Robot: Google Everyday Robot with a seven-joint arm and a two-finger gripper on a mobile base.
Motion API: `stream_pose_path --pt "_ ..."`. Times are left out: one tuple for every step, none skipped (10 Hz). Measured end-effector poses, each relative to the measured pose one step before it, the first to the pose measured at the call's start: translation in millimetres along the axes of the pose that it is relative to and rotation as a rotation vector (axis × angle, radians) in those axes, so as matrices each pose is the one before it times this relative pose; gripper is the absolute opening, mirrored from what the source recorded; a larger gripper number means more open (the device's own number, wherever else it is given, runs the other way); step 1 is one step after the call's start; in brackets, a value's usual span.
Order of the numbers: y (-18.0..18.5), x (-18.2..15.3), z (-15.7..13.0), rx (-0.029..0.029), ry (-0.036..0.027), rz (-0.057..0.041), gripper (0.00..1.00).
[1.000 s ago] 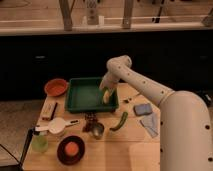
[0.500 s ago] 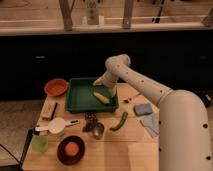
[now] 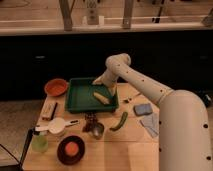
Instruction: Place banana in tray
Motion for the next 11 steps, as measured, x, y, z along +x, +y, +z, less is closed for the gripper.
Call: stream_pose_path --pt "-0.55 0.19 -0.29 0.00154 -0.00194 -0.00119 0.8" --pt "0.31 0.52 -0.48 0.0012 -0.00313 -0.00108 0.8" --pt "0.14 0.07 0.09 0.00096 -0.00312 -0.00092 0.8" --pt "0.18 0.1 -0.08 0.00027 -0.00001 0.00021 0.8" --pt "-0.4 -0.08 -0.05 0.00024 0.00003 -0.00038 0.8" --pt "0.13 -0.05 0.12 -0.00022 -0.00019 0.00007 0.8" --pt "-0.06 0.01 -0.04 0.00013 0.00007 -0.00005 0.8" --pt "0.03 0.04 0.01 0.00004 0.00005 0.00008 0.8" --pt "0.16 -0.1 0.46 -0.00008 -0.00065 0.00033 0.8" --pt "0.34 -0.15 0.53 -0.00047 -0.00065 0.00018 0.8" --pt "-0.04 0.01 -0.1 0.00004 0.00007 -0.00002 0.8"
